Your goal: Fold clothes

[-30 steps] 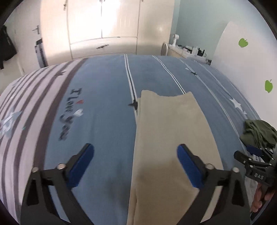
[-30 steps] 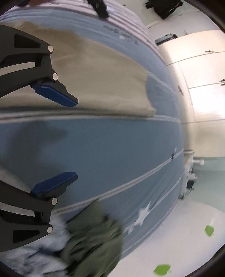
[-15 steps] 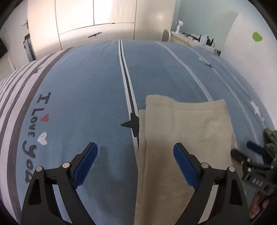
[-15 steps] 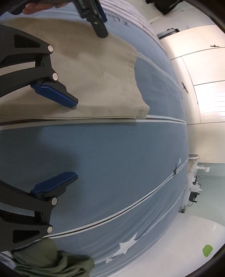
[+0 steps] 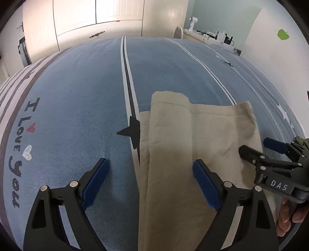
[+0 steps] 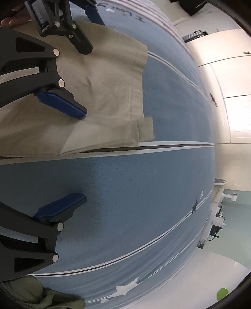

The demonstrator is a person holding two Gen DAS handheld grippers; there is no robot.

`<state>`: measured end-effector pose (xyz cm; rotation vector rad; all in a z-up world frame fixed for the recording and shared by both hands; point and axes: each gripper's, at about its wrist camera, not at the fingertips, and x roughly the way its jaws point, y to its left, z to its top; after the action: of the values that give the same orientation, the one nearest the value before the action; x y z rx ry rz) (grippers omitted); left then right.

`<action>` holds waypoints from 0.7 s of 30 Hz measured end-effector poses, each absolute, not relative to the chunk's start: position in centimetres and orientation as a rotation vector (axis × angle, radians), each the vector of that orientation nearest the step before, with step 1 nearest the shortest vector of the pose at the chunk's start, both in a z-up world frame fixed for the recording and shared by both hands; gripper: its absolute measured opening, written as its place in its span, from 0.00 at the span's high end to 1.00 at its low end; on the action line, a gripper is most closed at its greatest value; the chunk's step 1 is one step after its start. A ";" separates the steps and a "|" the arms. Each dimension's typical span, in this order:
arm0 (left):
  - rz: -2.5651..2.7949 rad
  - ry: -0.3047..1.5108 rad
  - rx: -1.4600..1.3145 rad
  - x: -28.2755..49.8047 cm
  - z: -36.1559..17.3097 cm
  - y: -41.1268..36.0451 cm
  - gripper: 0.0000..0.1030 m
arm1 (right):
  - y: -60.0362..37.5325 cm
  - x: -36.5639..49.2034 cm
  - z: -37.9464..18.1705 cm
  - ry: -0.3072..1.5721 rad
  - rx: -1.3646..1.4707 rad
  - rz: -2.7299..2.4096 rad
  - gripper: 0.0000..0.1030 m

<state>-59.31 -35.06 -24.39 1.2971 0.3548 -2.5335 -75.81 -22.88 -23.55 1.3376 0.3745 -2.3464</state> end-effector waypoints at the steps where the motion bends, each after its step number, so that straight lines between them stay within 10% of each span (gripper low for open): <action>1: -2.538 0.353 1.295 -59.2 -24.3 -34.9 0.30 | -22.9 -75.8 -23.5 0.360 1.349 -2.350 0.27; 7: -2.575 0.371 1.343 -59.7 -23.8 -34.4 0.95 | -23.5 -74.8 -22.7 0.324 1.338 -2.273 0.86; 21: -2.713 0.456 1.179 -53.1 -15.6 -32.6 0.99 | -18.4 -69.0 -15.2 0.130 1.191 -2.242 0.98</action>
<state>-53.09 -32.62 -15.64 1.1790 0.4559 -2.7135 -69.03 -18.42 -15.22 1.1905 0.1301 -2.2425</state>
